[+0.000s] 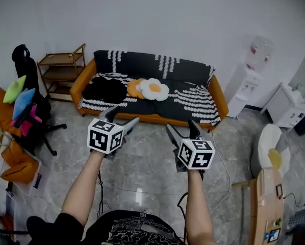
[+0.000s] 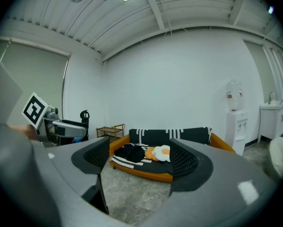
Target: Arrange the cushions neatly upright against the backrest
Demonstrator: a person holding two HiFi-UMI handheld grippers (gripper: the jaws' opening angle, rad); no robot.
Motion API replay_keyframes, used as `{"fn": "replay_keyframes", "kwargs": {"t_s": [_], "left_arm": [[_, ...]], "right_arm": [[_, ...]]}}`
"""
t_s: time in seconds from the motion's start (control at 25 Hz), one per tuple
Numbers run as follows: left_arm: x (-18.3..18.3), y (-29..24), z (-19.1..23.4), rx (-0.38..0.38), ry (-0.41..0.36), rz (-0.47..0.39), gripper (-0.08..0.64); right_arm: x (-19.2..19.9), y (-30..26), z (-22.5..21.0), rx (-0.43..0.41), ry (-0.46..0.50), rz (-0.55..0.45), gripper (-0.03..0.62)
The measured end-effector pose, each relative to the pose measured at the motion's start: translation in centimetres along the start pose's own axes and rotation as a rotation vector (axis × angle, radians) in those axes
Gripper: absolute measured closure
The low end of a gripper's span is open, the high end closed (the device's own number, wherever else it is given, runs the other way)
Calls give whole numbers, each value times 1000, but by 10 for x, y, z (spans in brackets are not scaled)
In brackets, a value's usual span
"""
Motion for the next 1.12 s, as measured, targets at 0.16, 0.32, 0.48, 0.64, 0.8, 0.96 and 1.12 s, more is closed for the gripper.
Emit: {"fn": "replay_keyframes", "kwargs": {"t_s": [0.16,0.32,0.48,0.64,0.8,0.96,1.12], "left_arm": [[-2,-12,-19,5,-15,36,195],[-4,-19,-30,8,-26,66,198],[-7,-30,-36,21,-20,79,207],[-10,-46,-34,29,-9,82,218],[-12,-65,-22,14,8,71,218],[-13,-90,-1,-12,17,55,218],[-13,-126,29,-33,17,55,218]], "right_arm": [[2,6,-18,-25,-6,6,125],[3,11,-32,-30,-10,6,109],[5,10,-42,-31,-14,13,109],[7,-1,-49,-32,-2,27,110],[7,-20,-58,-39,7,37,110],[5,-48,-71,-44,19,51,110],[1,-91,-88,-40,28,63,110]]}}
Point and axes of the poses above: the fingertips, and each gripper's own axes: y backward along the fingers, z to its left, x out of its underside, the point moved 5 cm from there along y, backward along the fingers, and after that the axes turned 6 degrees about x, right-handed, at the moved point
